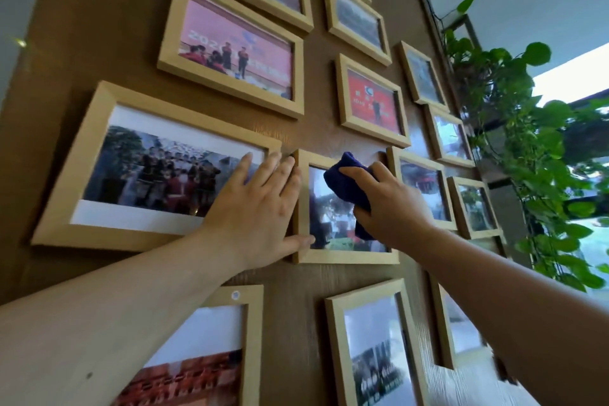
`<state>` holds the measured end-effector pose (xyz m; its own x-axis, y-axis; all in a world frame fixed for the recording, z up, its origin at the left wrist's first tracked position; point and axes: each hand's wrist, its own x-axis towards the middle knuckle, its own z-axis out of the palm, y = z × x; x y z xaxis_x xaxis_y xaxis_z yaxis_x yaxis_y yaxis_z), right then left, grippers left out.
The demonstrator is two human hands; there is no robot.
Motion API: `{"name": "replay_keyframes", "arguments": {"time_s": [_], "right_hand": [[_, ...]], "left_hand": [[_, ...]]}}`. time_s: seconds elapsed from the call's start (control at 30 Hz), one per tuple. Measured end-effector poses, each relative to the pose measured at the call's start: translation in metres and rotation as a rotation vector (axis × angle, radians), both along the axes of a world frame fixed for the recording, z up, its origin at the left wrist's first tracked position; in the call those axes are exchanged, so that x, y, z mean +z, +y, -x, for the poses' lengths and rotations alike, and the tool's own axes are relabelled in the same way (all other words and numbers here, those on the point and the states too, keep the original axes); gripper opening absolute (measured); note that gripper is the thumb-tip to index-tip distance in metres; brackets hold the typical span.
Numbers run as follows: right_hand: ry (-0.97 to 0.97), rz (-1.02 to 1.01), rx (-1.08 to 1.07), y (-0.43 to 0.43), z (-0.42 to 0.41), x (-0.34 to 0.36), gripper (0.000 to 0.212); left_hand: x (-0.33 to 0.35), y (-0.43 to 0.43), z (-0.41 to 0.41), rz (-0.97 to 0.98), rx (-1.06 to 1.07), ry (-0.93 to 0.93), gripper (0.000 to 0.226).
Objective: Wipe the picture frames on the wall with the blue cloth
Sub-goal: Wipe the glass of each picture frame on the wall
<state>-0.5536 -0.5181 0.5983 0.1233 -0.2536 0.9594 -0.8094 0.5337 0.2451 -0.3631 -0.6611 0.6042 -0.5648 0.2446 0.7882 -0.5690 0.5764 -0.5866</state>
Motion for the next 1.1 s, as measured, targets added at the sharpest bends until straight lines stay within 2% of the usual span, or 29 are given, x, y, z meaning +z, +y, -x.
{"name": "replay_keyframes", "arguments": {"time_s": [0.33, 0.5, 0.63, 0.77, 0.9, 1.1], "right_hand": [[0.062, -0.046, 0.111, -0.036, 0.021, 0.018, 0.061], [0.078, -0.058, 0.119, -0.047, 0.039, 0.011, 0.061], [0.011, -0.065, 0.042, -0.029, 0.078, 0.001, 0.059], [-0.092, -0.051, -0.122, -0.008, 0.113, -0.016, 0.059], [-0.137, -0.062, -0.13, -0.009, 0.113, -0.028, 0.063], [0.053, -0.152, 0.06, -0.035, 0.058, -0.021, 0.064]], "left_hand": [[0.005, 0.002, 0.041, 0.037, 0.24, -0.027, 0.114], [0.008, -0.004, 0.042, -0.019, 0.24, -0.044, 0.117], [0.008, -0.005, 0.043, -0.026, 0.245, -0.058, 0.12], [0.008, -0.007, 0.045, -0.016, 0.238, -0.061, 0.121], [0.006, -0.009, 0.045, -0.021, 0.246, -0.062, 0.127], [0.003, -0.005, 0.05, -0.029, 0.263, -0.036, 0.128]]}}
